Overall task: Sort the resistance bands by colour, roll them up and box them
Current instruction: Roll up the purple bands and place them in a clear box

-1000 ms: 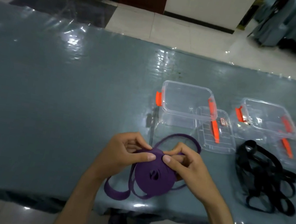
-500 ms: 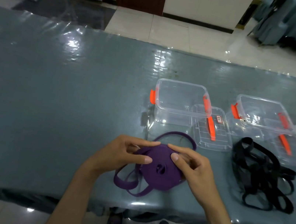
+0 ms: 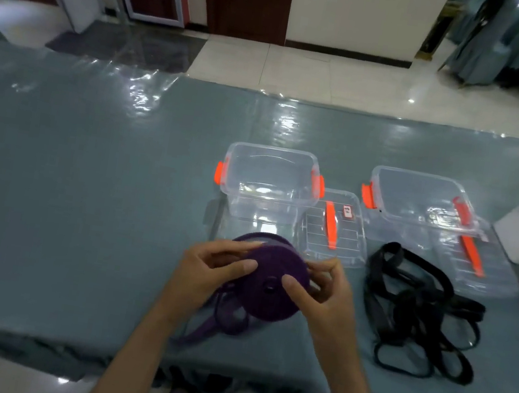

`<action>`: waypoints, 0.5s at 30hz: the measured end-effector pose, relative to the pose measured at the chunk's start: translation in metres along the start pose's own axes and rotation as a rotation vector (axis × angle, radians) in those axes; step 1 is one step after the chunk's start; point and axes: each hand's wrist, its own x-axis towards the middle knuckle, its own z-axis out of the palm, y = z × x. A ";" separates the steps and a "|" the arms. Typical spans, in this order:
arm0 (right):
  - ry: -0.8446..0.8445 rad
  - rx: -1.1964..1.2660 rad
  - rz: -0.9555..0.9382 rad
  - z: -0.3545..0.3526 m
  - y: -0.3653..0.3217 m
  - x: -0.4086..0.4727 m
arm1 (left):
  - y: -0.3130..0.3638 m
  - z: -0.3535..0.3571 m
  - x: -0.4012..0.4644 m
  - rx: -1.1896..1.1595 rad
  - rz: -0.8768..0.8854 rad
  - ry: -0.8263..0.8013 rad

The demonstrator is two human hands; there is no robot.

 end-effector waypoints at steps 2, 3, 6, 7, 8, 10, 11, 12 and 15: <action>-0.059 -0.064 0.026 -0.023 0.001 0.002 | -0.006 0.024 -0.004 0.038 0.035 0.097; -0.091 -0.088 0.040 -0.034 0.000 0.003 | -0.011 0.033 -0.005 0.067 0.043 0.123; -0.133 -0.063 0.043 -0.062 -0.008 0.003 | -0.020 0.058 -0.007 0.074 0.020 0.135; -0.120 -0.049 0.018 -0.068 -0.011 0.001 | -0.021 0.065 -0.008 0.054 -0.001 0.113; -0.097 -0.031 -0.011 -0.073 -0.013 0.000 | -0.021 0.071 -0.009 0.038 -0.019 0.079; -0.033 0.022 -0.031 -0.082 -0.012 -0.003 | -0.018 0.081 -0.010 0.056 -0.040 0.022; -0.012 0.030 -0.024 -0.085 -0.011 -0.003 | -0.017 0.085 -0.010 0.062 -0.043 0.011; -0.008 0.023 -0.012 -0.089 -0.011 -0.003 | -0.016 0.087 -0.010 0.059 -0.046 0.013; -0.093 -0.030 0.076 -0.104 -0.013 0.003 | -0.014 0.094 -0.007 0.093 -0.055 0.025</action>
